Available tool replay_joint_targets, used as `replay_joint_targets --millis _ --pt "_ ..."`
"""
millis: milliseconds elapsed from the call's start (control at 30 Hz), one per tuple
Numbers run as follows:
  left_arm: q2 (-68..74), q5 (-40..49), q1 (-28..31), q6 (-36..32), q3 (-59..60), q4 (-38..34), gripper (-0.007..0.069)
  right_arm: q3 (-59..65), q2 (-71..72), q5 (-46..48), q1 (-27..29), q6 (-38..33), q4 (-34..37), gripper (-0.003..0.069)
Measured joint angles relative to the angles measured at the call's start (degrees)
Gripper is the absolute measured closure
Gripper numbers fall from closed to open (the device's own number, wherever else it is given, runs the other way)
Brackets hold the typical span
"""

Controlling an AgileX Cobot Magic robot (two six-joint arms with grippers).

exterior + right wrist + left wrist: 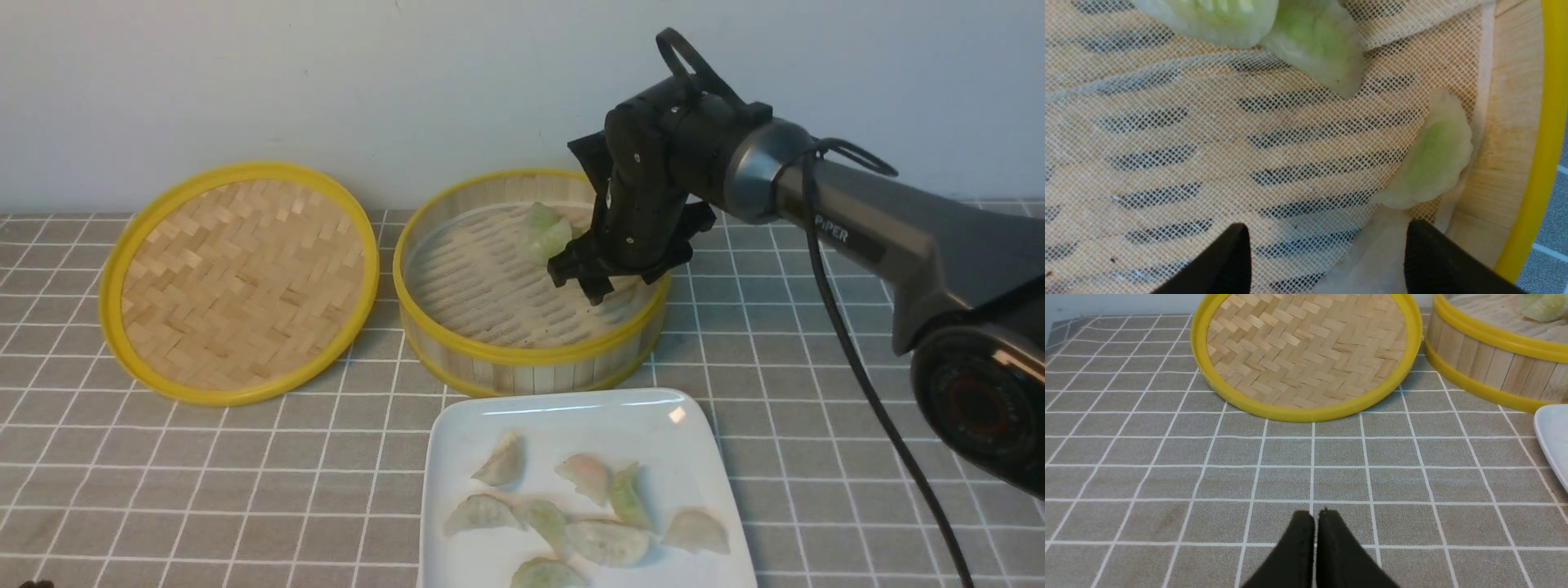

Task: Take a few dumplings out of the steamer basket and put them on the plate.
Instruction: Use the right arm to grab a dumpling from inside the steamer

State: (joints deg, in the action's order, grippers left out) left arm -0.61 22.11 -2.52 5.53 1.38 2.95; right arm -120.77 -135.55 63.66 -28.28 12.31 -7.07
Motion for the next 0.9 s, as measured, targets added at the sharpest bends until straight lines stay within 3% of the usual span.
replay_joint_targets --millis 200,300,467,567,900 --pt "0.0 0.0 0.0 0.0 0.0 0.0 0.0629 -2.4 -0.7 -2.9 -3.2 -6.7 5.8 0.0207" --pt "0.0 0.0 0.0 0.0 0.0 0.0 0.0629 -5.9 -1.2 -0.7 -5.8 -8.2 5.5 0.0207" --pt "0.0 0.0 0.0 0.0 0.0 0.0 0.0629 -10.4 -1.2 3.5 -6.1 -4.9 0.3 0.0207" --pt "0.0 0.0 0.1 0.0 0.0 0.0 0.0629 -11.9 -1.2 6.9 -5.9 -0.5 -6.8 0.0207" --pt "0.0 0.0 0.1 0.0 0.0 0.0 0.0629 -12.0 -4.1 7.5 -5.8 1.6 -7.5 0.0207"
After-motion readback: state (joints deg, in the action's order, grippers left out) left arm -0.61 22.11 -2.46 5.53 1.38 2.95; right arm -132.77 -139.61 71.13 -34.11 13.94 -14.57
